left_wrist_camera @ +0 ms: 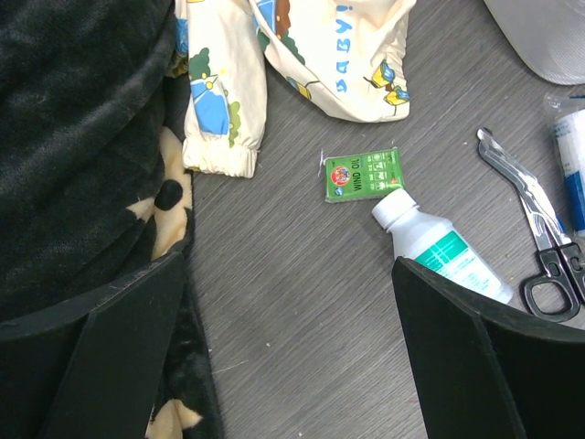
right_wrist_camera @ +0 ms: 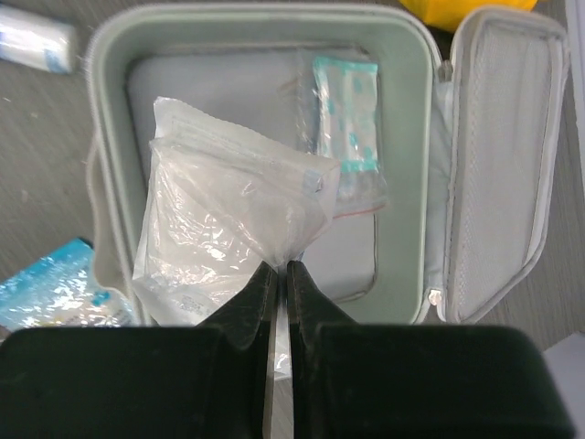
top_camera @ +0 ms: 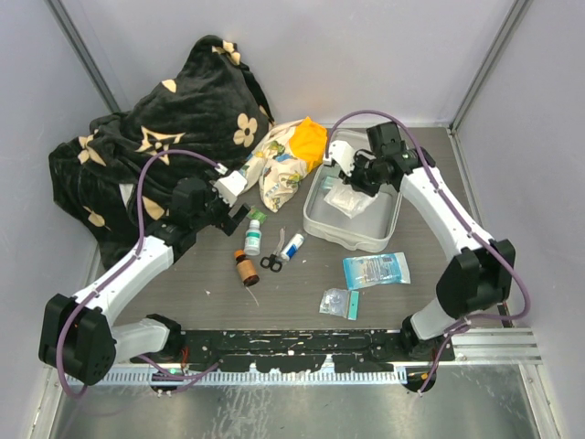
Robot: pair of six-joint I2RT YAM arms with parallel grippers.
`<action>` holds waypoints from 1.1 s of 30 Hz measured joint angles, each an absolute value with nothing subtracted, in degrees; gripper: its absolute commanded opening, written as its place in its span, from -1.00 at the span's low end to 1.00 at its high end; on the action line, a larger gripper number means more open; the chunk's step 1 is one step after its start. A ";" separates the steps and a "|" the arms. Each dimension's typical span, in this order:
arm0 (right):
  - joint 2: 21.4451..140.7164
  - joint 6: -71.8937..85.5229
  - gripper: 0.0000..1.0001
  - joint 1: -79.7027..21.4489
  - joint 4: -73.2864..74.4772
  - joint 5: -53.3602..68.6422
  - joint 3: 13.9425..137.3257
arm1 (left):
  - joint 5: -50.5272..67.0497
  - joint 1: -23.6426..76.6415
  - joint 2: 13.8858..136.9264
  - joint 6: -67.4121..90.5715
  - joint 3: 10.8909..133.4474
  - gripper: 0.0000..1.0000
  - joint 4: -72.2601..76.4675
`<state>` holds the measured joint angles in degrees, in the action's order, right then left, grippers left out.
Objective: Organize the medicine kit
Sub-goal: Place the medical item at the medicine box.
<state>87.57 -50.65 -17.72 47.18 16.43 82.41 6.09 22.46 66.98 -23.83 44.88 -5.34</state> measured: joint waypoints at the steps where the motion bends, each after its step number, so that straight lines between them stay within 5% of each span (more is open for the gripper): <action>1: 89.27 -52.03 -0.86 -16.64 47.97 16.08 83.44 | 6.24 22.46 67.07 -24.08 44.91 0.96 -5.48; 33: 114.56 -73.43 -0.84 -8.38 52.16 5.98 92.62 | 6.90 22.46 67.13 -27.75 44.88 0.96 -6.26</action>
